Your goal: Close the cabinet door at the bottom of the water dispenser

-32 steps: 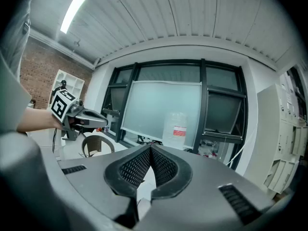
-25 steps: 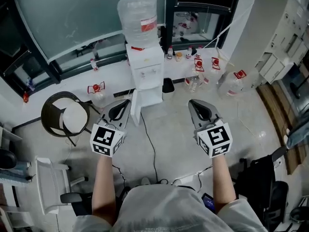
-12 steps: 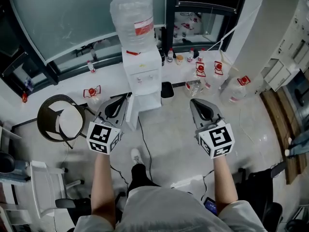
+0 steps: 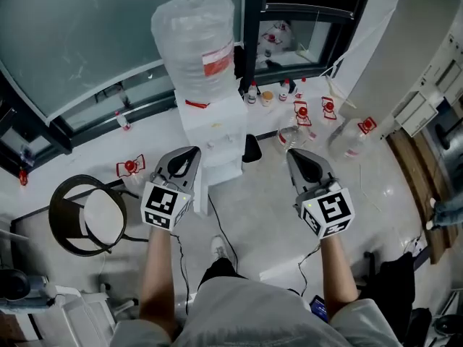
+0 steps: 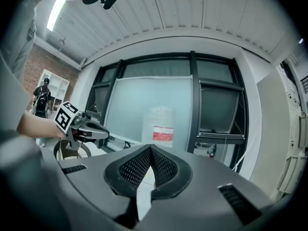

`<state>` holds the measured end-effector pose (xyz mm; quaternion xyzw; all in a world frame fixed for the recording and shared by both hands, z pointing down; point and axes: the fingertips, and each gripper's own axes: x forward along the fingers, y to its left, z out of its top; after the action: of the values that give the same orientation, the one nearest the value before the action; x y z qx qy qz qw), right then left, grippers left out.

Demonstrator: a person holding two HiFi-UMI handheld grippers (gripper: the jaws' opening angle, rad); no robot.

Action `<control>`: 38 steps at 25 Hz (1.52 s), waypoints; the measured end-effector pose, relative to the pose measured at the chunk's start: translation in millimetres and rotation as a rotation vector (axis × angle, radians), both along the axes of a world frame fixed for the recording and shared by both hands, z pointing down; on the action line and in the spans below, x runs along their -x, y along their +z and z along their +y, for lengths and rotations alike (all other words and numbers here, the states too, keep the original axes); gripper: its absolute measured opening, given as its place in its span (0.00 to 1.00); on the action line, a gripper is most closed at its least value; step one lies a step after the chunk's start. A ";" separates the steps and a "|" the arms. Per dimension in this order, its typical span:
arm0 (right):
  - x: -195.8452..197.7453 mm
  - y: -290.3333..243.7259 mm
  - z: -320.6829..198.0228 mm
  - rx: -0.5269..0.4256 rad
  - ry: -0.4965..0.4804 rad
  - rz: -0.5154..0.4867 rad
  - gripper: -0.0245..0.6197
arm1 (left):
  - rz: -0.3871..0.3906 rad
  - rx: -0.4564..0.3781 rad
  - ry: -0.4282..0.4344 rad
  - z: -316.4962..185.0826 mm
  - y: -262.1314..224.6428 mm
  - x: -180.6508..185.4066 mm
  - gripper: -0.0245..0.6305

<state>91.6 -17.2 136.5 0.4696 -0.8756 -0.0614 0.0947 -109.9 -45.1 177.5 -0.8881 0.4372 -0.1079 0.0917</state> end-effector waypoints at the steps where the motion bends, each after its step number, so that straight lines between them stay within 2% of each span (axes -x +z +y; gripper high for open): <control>1: 5.7 3.0 -12.2 0.010 0.007 0.002 0.08 | -0.002 0.006 0.009 -14.5 3.2 3.8 0.07; 4: 23.2 18.4 -44.5 0.047 0.023 0.006 0.08 | -0.007 0.035 0.041 -51.8 20.4 12.9 0.07; 9: 47.9 65.5 -92.4 0.122 0.063 0.027 0.08 | -0.011 0.138 0.084 -100.6 75.2 28.1 0.07; 16: 72.9 169.6 -131.3 0.292 0.061 0.048 0.08 | -0.006 0.336 0.068 -134.0 198.0 47.2 0.07; 20: 81.8 258.4 -142.6 0.394 0.036 0.039 0.08 | 0.001 0.459 0.025 -139.4 288.9 54.8 0.07; 25: 106.1 371.0 -149.2 0.462 -0.029 0.032 0.08 | 0.015 0.547 -0.062 -138.1 401.0 75.3 0.08; 28: 110.1 432.9 -149.5 0.497 -0.034 0.042 0.08 | 0.031 0.613 -0.109 -128.1 465.1 86.7 0.17; 30: 112.7 471.3 -150.6 0.518 -0.029 0.052 0.08 | 0.025 0.648 -0.136 -117.3 505.7 96.0 0.19; 34: 122.5 533.7 -153.8 0.551 -0.033 0.057 0.08 | -0.019 0.695 -0.176 -100.4 578.9 117.0 0.22; 38: 131.4 581.1 -142.1 0.604 -0.067 0.062 0.11 | 0.004 0.802 -0.195 -80.0 640.3 125.5 0.29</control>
<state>-39.8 -159.2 717.7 0.3889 -0.8659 0.1844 0.2548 -235.4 -125.1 817.8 -0.8080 0.4429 -0.2762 -0.2733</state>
